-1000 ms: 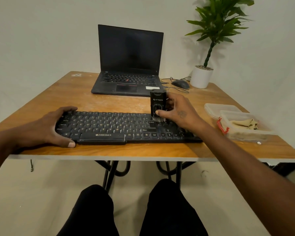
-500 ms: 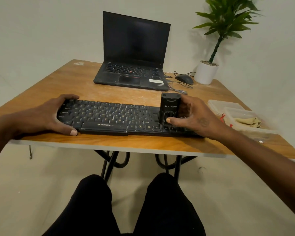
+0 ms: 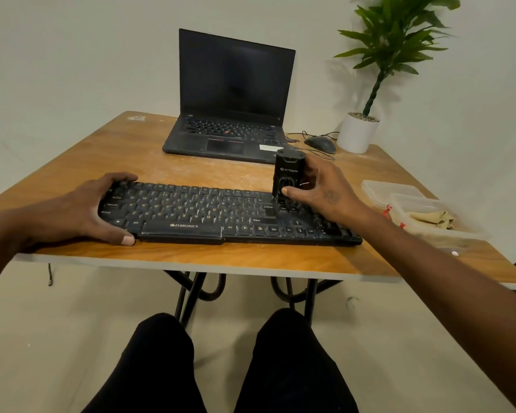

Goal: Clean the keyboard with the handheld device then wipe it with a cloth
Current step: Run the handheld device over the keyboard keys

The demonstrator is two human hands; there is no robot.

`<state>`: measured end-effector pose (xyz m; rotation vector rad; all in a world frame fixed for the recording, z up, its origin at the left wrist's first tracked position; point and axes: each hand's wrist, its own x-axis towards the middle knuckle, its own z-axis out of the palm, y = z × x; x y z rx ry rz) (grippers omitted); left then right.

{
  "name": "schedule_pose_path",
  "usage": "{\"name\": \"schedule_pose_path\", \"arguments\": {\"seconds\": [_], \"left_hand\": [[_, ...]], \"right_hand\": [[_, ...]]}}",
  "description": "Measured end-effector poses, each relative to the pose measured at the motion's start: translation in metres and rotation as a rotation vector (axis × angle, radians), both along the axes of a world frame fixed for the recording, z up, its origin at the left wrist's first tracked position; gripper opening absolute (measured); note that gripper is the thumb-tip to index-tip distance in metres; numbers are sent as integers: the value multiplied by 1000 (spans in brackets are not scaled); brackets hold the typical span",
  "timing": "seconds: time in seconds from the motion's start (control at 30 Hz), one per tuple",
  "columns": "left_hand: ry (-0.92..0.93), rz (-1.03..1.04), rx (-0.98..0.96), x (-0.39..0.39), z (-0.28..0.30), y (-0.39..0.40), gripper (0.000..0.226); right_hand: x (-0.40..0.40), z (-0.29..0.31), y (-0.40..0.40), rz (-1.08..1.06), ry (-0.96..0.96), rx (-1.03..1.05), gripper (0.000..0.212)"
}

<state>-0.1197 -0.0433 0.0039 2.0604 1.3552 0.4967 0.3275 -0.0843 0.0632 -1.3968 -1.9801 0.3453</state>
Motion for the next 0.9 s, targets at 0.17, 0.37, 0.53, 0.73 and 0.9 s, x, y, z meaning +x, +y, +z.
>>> {"name": "schedule_pose_path", "arguments": {"seconds": [0.17,0.37,0.53,0.73,0.9], "left_hand": [[-14,-2,-2,-1,-2,2,121],[-38,6,7,-1,-4,7,122],[-49,14,-7,-3,-6,8,124],[-46,15,-15,-3,-6,9,126],[-34,17,3,-2,-7,8,124]], "right_hand": [[12,-1,-52,116,70,-112,61],[21,-4,-44,39,82,-71,59],[22,-6,-10,-90,51,34,60],[26,-6,-25,-153,111,3,62],[33,-13,-76,-78,197,-70,60]]}}
